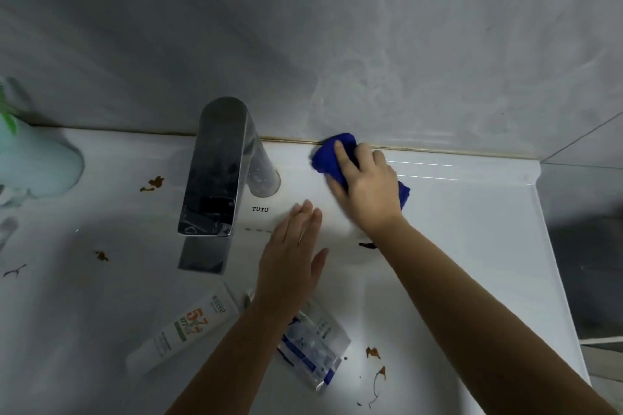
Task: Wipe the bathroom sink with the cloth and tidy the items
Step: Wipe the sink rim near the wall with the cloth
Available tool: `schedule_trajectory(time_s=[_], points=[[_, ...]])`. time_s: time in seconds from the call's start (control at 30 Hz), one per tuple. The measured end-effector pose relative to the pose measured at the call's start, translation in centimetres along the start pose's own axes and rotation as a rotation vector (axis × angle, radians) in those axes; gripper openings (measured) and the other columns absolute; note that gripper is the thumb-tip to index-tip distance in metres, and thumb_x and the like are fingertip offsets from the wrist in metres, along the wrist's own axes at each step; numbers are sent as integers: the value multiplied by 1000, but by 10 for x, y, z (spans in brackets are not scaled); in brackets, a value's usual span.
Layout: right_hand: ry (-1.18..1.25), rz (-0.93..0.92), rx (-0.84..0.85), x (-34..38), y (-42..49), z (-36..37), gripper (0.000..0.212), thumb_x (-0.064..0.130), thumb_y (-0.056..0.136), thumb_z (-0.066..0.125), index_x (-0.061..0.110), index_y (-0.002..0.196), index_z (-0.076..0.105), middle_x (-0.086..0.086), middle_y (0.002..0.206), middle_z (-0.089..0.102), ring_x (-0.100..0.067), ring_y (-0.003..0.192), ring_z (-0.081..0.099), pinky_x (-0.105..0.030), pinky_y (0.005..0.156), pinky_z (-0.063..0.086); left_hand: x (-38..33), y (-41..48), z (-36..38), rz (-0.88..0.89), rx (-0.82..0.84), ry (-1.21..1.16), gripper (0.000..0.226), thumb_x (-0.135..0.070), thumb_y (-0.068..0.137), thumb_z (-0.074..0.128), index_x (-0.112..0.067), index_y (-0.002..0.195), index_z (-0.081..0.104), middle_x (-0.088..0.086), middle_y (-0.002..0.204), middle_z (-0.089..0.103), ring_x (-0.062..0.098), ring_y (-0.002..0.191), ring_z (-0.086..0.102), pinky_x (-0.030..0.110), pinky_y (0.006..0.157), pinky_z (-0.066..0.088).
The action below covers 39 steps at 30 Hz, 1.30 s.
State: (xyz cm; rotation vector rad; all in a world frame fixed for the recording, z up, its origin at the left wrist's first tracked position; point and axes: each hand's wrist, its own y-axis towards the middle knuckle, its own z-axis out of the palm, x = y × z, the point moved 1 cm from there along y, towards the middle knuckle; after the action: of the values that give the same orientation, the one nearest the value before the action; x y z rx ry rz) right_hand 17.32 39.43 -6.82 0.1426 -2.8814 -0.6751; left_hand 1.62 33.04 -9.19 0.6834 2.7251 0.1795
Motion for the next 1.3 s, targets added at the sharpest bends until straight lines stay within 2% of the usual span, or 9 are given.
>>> schedule_trajectory(time_s=[0.2, 0.37, 0.47, 0.6, 0.77, 0.83, 0.97, 1.1, 1.3], points=[[16, 153, -112, -55, -26, -20, 39, 28, 84, 56, 3, 113, 61, -19, 86, 60, -34, 64, 52, -33, 48, 41, 0, 4, -14, 27, 14, -9, 54, -35, 83, 43, -2, 123, 56, 14, 127, 57, 28, 121, 50, 44, 93, 48], [84, -247, -25, 4, 18, 7, 37, 27, 82, 59, 5, 111, 62, -15, 91, 64, -35, 75, 60, -36, 56, 51, -4, -13, -25, -9, -152, -37, 41, -29, 89, 45, -5, 120, 54, 16, 125, 58, 27, 121, 49, 39, 96, 43], [73, -281, 31, 43, 37, 23, 38, 27, 83, 51, 7, 114, 61, -13, 96, 65, -33, 80, 61, -38, 59, 52, -1, -26, -23, 24, -154, 21, 40, -31, 89, 45, -9, 122, 46, 16, 125, 58, 29, 120, 50, 40, 95, 45], [61, -147, -12, 0, 15, 9, 38, 31, 84, 56, 10, 115, 62, -15, 98, 64, -35, 79, 60, -39, 56, 51, 4, -28, -20, 4, -145, 8, 40, -29, 90, 45, -7, 123, 48, 17, 127, 56, 29, 123, 47, 42, 94, 47], [1, 292, -59, -89, -40, -41, 43, 35, 85, 53, 5, 116, 61, -21, 84, 57, -38, 70, 52, -35, 54, 42, 1, -18, -10, -10, -85, -16, 43, -27, 89, 45, -4, 125, 49, 17, 129, 54, 29, 125, 44, 46, 94, 46], [25, 363, -54, -92, -46, -46, 45, 35, 86, 49, 4, 116, 60, -21, 83, 55, -38, 69, 52, -33, 55, 39, 0, -16, -5, -22, -43, -14, 46, -28, 88, 44, -2, 125, 52, 17, 131, 53, 29, 126, 41, 48, 92, 47], [65, 127, 37, -21, -37, -23, 42, 37, 83, 50, 8, 109, 64, -14, 86, 61, -34, 69, 56, -31, 52, 42, 6, -19, -5, 14, -25, -16, 47, -30, 87, 43, -3, 124, 53, 17, 132, 52, 30, 126, 44, 50, 96, 44], [188, -23, 181, 59, -4, 9, 39, 33, 84, 54, 7, 112, 61, -15, 104, 62, -33, 86, 59, -37, 63, 48, 8, -31, -19, -3, -64, 20, 44, -31, 87, 43, -8, 123, 50, 18, 129, 55, 32, 124, 46, 50, 97, 39], [141, 11, 167, 8, -21, -5, 44, 41, 83, 45, 11, 106, 66, -14, 103, 63, -35, 83, 60, -37, 58, 49, -1, -38, -32, 9, -97, -3, 38, -29, 88, 44, -9, 120, 48, 17, 128, 55, 28, 125, 42, 48, 97, 40]])
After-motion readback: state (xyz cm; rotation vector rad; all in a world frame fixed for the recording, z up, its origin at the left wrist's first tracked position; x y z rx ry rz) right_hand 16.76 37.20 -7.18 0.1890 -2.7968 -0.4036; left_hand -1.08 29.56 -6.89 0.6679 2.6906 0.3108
